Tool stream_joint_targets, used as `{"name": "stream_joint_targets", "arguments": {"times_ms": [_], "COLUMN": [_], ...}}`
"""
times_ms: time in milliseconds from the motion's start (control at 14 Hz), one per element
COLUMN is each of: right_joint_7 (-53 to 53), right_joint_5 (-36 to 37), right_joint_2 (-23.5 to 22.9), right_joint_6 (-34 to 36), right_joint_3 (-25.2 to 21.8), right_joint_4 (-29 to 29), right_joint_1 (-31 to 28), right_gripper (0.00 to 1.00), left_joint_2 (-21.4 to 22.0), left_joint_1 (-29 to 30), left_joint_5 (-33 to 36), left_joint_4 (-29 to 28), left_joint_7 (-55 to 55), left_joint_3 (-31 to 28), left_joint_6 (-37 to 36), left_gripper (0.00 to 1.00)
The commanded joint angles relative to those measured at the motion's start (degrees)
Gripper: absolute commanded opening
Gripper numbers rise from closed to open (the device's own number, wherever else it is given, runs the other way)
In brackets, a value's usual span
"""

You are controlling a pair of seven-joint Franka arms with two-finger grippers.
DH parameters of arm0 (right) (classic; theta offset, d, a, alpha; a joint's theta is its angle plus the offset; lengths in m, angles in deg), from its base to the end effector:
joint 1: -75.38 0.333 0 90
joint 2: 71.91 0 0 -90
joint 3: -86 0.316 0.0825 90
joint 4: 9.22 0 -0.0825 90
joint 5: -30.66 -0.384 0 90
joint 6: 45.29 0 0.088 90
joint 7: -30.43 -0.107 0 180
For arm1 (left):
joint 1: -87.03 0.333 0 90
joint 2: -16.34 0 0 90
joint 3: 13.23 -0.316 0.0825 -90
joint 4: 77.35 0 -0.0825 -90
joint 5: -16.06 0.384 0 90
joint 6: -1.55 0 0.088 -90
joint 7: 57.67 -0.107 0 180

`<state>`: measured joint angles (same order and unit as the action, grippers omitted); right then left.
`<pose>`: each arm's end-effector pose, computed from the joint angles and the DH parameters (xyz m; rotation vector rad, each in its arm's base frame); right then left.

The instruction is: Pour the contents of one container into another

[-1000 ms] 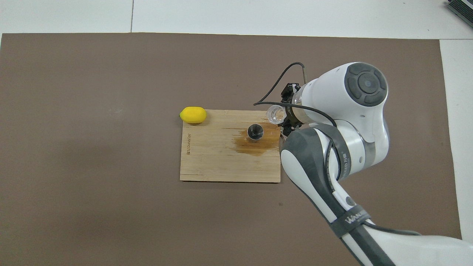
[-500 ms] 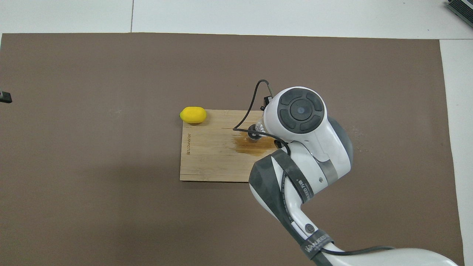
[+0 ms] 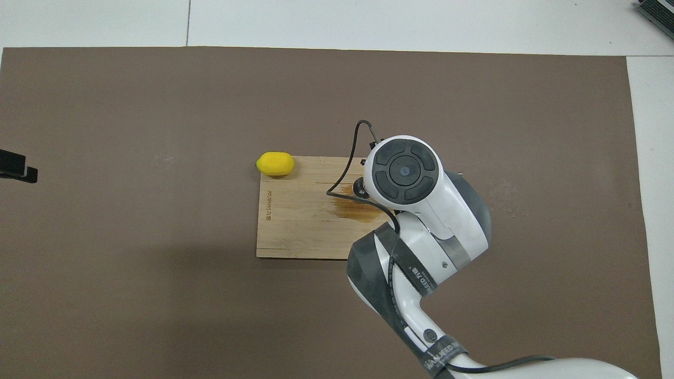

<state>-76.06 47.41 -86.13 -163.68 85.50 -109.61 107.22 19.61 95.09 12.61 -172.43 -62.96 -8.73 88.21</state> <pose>0.5516 0.3187 0.4352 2.5590 -1.7134 0.4175 0.5283 0.0249 0.6091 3.0759 -0.0472 -0.1316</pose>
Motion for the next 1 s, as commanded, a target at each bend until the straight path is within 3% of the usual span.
{"name": "stream_joint_targets", "arguments": {"times_ms": [0, 357, 714, 929], "right_joint_7": [-0.73, -0.65, 1.11, 1.46], "right_joint_5": [2.76, 7.32, 8.82, 6.11], "right_joint_2": [-0.46, -0.11, -0.02, -0.29], "right_joint_6": [0.88, 0.09, 0.0, 0.79], "right_joint_3": [0.06, 0.06, 0.15, 0.41], "right_joint_4": [0.89, 0.28, 0.18, 1.33], "right_joint_1": [0.86, 1.74, 1.83, 1.31], "right_gripper": [0.0, 0.0, 0.0, 0.0], "left_joint_2": [2.89, 1.48, 1.21, 1.56], "left_joint_1": [0.82, -5.86, -3.58, -3.41], "left_joint_5": [1.43, 1.52, 2.93, 3.28], "left_joint_4": [-3.53, -0.47, 0.78, 0.87], "left_joint_7": [6.67, 7.58, 3.45, 2.75], "left_joint_3": [4.28, -1.5, -0.27, 0.69], "left_joint_6": [2.63, 3.79, 0.35, -0.09], "left_gripper": [1.0, 1.0, 1.0, 1.0]}}
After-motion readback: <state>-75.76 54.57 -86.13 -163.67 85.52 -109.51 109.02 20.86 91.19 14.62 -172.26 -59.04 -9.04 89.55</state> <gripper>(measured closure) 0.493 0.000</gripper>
